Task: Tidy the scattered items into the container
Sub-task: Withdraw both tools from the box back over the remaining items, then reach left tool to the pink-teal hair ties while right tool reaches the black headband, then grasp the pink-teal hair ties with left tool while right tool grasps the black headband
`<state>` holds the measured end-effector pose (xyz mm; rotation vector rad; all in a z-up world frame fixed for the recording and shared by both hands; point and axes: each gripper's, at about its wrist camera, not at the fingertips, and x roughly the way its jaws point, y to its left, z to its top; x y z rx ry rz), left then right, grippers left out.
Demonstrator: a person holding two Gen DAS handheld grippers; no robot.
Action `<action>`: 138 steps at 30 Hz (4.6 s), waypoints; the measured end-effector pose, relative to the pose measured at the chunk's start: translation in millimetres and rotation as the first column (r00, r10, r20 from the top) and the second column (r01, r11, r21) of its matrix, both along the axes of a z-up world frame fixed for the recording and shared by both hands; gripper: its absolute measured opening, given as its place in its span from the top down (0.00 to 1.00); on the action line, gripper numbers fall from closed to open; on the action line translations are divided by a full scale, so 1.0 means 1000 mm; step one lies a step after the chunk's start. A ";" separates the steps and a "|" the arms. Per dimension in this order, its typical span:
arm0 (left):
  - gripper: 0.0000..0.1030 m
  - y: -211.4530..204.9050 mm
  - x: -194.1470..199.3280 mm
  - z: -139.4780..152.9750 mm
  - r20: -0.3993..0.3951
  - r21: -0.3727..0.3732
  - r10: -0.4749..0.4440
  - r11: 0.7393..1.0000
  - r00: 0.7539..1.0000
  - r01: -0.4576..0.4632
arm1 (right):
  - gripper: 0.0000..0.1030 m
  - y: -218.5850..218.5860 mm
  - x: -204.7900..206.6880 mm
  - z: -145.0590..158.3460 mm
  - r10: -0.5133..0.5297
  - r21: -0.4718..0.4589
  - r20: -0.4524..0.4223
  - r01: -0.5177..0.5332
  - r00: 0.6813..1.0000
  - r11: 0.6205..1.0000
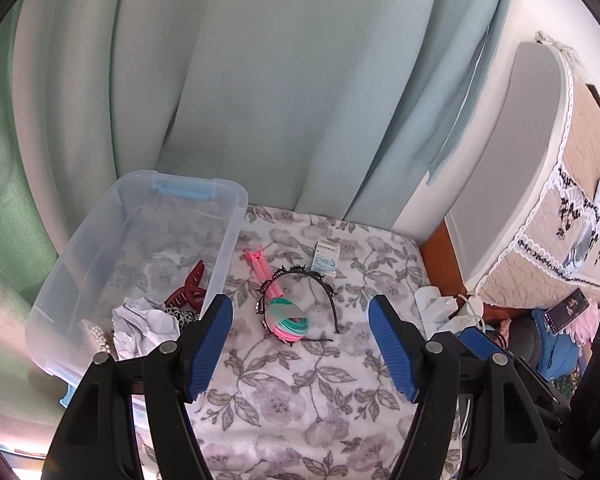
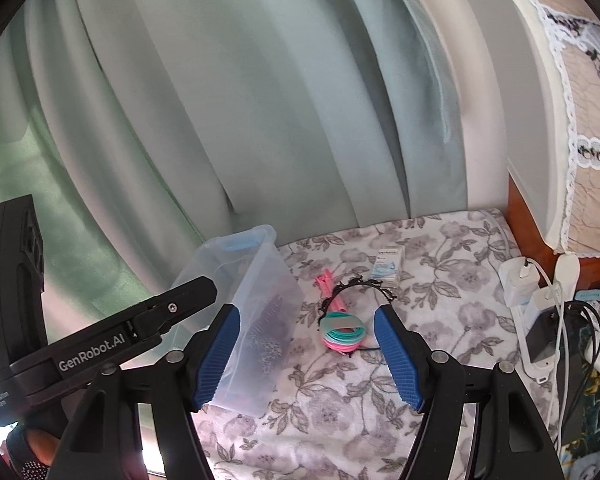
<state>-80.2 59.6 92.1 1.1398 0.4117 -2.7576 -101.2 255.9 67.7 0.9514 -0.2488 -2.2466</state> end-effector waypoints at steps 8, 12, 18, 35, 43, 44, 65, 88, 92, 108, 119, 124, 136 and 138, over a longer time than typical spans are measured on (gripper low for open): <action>0.31 0.006 -0.013 -0.022 0.062 -0.007 -0.011 1.000 0.998 0.012 | 0.29 0.016 -0.015 -0.024 -0.035 0.025 0.067 0.034 0.997 0.999; 0.31 0.012 -0.019 -0.030 0.081 -0.018 -0.031 0.999 0.996 0.033 | 0.29 0.021 -0.023 -0.034 -0.051 0.034 0.095 0.048 0.994 0.998; 0.31 0.019 -0.028 -0.048 0.123 -0.024 -0.060 0.998 0.991 0.063 | 0.29 0.027 -0.034 -0.050 -0.074 0.046 0.138 0.068 0.988 0.997; 0.38 0.017 -0.055 -0.117 0.265 0.051 -0.074 0.997 0.962 0.062 | 0.29 0.027 -0.059 -0.102 -0.101 0.101 0.251 0.078 0.963 0.992; 0.41 0.012 -0.072 -0.148 0.307 0.107 -0.060 0.994 0.950 0.028 | 0.29 0.022 -0.070 -0.126 -0.105 0.130 0.296 0.069 0.949 0.989; 0.41 0.011 -0.073 -0.152 0.311 0.117 -0.058 0.993 0.949 0.022 | 0.29 0.022 -0.071 -0.129 -0.105 0.134 0.302 0.067 0.948 0.989; 0.51 -0.016 -0.116 -0.207 0.356 0.220 0.010 0.971 0.934 -0.095 | 0.29 0.003 -0.095 -0.180 -0.078 0.184 0.387 0.006 0.919 0.983; 0.57 -0.020 -0.155 -0.214 0.307 0.216 0.049 0.969 0.950 -0.120 | 0.29 -0.034 -0.151 -0.192 -0.026 0.183 0.343 -0.040 0.939 0.982; 0.62 -0.024 -0.158 -0.219 0.319 0.202 0.065 0.970 0.946 -0.135 | 0.29 -0.039 -0.160 -0.198 -0.010 0.186 0.346 -0.058 0.938 0.981; 0.71 -0.025 -0.149 -0.197 0.253 0.131 0.077 0.985 0.964 -0.113 | 0.29 -0.071 -0.177 -0.203 0.134 0.215 0.263 -0.193 0.956 0.957; 0.71 -0.025 -0.142 -0.179 0.228 0.055 0.075 0.994 0.971 -0.090 | 0.33 -0.091 -0.195 -0.212 0.142 0.229 0.253 -0.202 0.957 0.952; 0.70 -0.025 -0.135 -0.179 0.241 0.044 0.074 0.995 0.968 -0.087 | 0.46 -0.097 -0.197 -0.213 0.121 0.273 0.220 -0.180 0.968 0.945; 0.70 -0.026 -0.116 -0.171 0.253 0.056 0.072 0.994 0.965 -0.089 | 0.82 -0.085 -0.181 -0.207 0.035 0.317 0.194 -0.096 0.980 0.944; 0.70 -0.023 -0.112 -0.169 0.255 0.059 0.065 0.995 0.965 -0.082 | 0.84 -0.077 -0.175 -0.201 0.016 0.303 0.187 -0.074 0.982 0.950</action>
